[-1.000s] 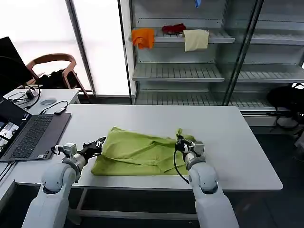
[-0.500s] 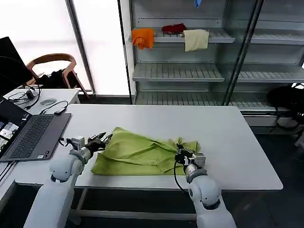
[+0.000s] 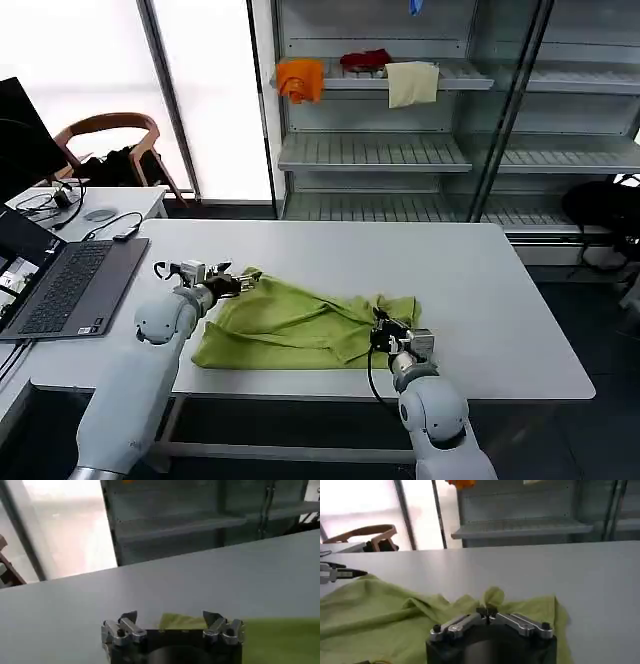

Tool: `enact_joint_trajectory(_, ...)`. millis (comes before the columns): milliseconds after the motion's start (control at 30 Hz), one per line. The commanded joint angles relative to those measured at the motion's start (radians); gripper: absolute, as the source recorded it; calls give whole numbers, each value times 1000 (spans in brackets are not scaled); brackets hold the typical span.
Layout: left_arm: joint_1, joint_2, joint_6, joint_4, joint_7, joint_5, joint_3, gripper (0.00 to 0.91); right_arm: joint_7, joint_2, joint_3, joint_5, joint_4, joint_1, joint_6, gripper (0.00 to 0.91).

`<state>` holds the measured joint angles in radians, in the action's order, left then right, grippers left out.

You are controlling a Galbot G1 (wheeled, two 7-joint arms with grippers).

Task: Fold and organize the clothes.

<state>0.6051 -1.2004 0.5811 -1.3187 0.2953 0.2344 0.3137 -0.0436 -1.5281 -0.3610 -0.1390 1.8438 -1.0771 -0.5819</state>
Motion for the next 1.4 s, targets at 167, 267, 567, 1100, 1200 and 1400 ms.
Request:
enact_joint_trajectory(167, -53, -24, 0, 112, 11, -18, -28, 181, 3, -1, -1, 15, -4, -2, 0, 0)
enact_joint_trajectory(267, -47, -22, 1, 103, 13, -13, -29, 30, 2, -1, 1, 18, -5, 3, 0, 0)
enact_joint_trajectory(567, -41, -25, 1, 112, 30, -17, -31, 10, 0, -7, 3, 24, -3, 8, 1, 0)
enact_joint_trajectory(1100, 7, -4, -4, -51, -27, 64, 12, 0, -10, -10, 3, 18, 14, 3, 0, 0)
enact_joint_trajectory(1200, 55, 24, -2, -142, -44, 99, 29, 0, -10, -9, 7, 14, 28, -2, 0, 0)
enact_joint_trajectory(1400, 151, 62, -2, -278, -53, 125, 65, 0, -9, -6, 10, 15, 42, -8, 0, 0)
